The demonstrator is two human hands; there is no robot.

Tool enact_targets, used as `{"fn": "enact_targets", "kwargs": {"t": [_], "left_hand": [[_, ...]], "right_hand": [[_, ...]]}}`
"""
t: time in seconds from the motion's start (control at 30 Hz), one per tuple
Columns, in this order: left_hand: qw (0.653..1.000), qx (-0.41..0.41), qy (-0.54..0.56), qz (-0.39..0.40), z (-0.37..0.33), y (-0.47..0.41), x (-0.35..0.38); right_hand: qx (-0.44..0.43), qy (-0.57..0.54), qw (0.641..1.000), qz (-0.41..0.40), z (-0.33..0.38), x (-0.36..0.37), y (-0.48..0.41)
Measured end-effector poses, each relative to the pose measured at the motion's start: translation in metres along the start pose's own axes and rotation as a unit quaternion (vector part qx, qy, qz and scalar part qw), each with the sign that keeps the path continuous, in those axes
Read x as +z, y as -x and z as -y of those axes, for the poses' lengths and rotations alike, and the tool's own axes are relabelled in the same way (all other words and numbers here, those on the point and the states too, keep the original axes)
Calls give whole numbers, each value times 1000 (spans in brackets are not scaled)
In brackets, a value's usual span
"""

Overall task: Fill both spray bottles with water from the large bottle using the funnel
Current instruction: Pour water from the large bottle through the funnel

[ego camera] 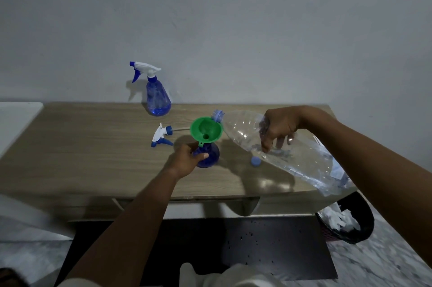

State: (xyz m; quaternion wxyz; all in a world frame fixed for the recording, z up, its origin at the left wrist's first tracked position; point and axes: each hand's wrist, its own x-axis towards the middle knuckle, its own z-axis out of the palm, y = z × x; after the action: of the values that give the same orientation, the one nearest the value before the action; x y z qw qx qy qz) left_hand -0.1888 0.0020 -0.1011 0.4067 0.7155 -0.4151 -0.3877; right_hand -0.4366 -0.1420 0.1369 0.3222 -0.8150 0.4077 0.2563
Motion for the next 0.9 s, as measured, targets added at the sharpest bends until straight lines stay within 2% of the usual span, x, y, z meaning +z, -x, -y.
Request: {"fn": "enact_targets", "kwargs": {"t": [0.63, 0.9], "left_hand": [[1000, -16, -5, 7, 4, -2, 0], [1000, -10, -12, 0, 3, -2, 0]], "right_hand": [[22, 38, 999, 22, 4, 2, 2], [-18, 21, 999, -31, 2, -3, 1]]}}
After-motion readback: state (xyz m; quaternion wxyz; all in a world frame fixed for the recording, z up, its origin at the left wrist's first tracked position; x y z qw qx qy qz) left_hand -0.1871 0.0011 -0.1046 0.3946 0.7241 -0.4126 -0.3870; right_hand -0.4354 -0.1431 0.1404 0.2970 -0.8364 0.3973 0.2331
